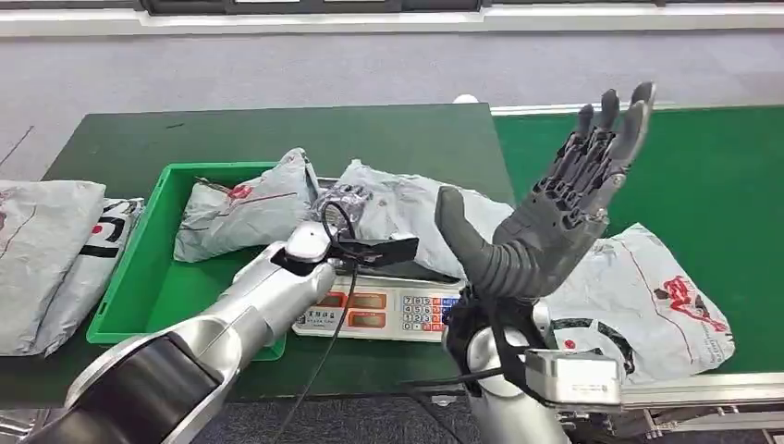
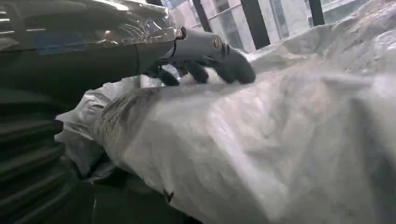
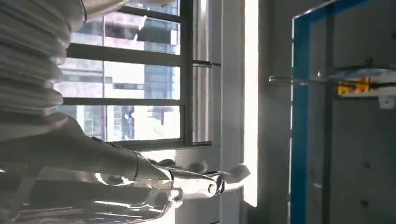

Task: Moved the parcel from conveyor to table for the left to box.

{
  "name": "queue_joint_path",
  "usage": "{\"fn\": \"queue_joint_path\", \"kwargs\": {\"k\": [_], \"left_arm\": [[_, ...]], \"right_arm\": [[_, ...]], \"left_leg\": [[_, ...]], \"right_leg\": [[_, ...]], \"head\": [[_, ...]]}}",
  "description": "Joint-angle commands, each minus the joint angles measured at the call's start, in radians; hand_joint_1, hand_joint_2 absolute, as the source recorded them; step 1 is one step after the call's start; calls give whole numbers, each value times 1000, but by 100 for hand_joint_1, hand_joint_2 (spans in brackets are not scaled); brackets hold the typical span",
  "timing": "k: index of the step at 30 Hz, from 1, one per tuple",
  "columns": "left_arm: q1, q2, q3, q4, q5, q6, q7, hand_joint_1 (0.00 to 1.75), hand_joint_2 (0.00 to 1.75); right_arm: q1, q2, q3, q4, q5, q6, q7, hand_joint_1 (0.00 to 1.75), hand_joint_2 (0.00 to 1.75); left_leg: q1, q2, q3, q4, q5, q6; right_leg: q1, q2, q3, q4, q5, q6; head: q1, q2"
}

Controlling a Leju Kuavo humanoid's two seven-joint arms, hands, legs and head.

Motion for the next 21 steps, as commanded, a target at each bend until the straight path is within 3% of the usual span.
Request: {"fn": "queue_joint_path", "kwargs": {"k": [1,10,13,16,21], "left_arm": [[-13,38,-71,68,-4,-12,2,175,175],[-16,89,-76,59,-38,77,-4,175,175],[-13,93,-74,44,-61,243,2,175,175],[-17,90,-63,39,-57,281,-1,175,175],[-40,105,129,-11,65,649,-79,175,175]], "right_arm": [[-68,-20,49,135,-8,-7,0,0,175],[-140,-33,64,262,-66,-7,0,0,175],[-135,-51,56,261,-64,-7,0,0,175],[-129,-58,55,259,-62,-7,0,0,175],[-125,-43,-1,323,-21,-7,0,0,175]], "left_leg": [[1,4,3,-2,0,0],[1,4,3,-2,1,-1],[0,4,3,-3,1,-1],[0,2,2,-2,1,-1],[1,1,-1,0,1,-1]], "right_leg": [[1,4,2,-3,2,0],[1,5,1,-3,2,-1],[1,5,1,-3,3,-1],[1,2,1,-2,2,-1],[2,1,-1,-1,1,-1]], "head": [[0,0],[0,0],[0,0],[0,0],[0,0]]}}
